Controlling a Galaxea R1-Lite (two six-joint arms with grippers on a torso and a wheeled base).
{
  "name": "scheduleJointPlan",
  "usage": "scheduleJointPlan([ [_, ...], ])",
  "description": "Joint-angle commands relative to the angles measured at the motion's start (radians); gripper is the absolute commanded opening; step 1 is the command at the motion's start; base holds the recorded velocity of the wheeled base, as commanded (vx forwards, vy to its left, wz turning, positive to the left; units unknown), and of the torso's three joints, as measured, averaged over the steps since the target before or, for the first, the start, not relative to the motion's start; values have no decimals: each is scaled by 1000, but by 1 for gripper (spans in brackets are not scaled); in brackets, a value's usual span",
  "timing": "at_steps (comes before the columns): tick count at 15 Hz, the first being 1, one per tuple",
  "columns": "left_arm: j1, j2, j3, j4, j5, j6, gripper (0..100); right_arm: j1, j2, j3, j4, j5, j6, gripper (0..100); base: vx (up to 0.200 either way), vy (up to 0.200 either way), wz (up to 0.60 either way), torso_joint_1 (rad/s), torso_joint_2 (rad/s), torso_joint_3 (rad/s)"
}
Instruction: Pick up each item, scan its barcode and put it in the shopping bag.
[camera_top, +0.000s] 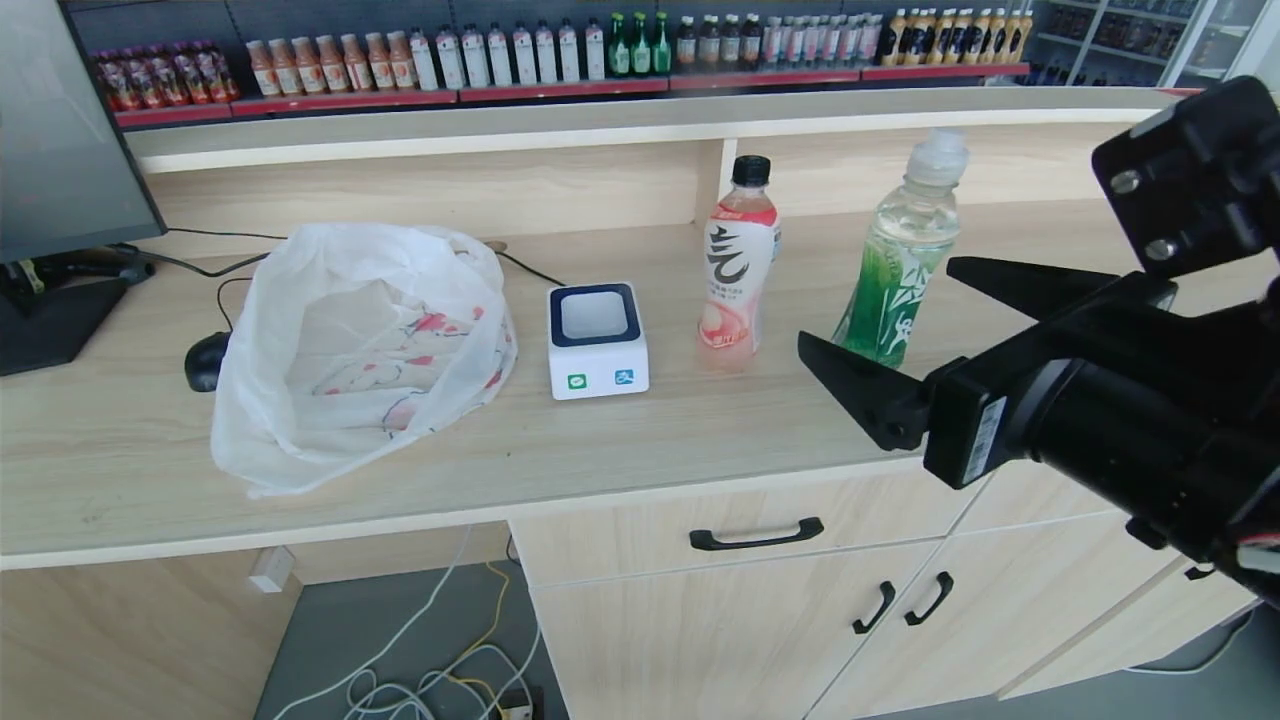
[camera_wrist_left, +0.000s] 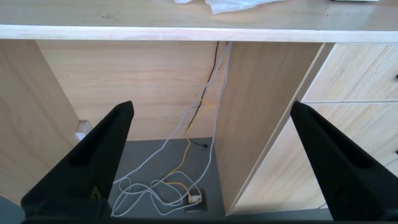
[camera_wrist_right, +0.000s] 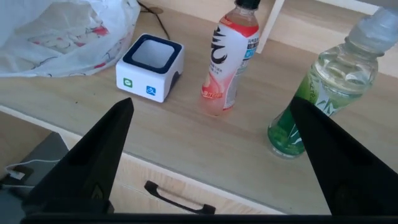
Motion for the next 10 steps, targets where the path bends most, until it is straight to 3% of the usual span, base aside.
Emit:
scheduleJointPlan([
  [1,0,0,0,0,0,0,100,-5,128,-48,-101,0,20,100,0,0,0,0,0,0],
  [6,0,0,0,0,0,0,100,-75,320,-53,-393,1,67,100,0,0,0,0,0,0],
  [10,0,0,0,0,0,0,100,-92,352,-51,-433,6,93,100,0,0,0,0,0,0],
])
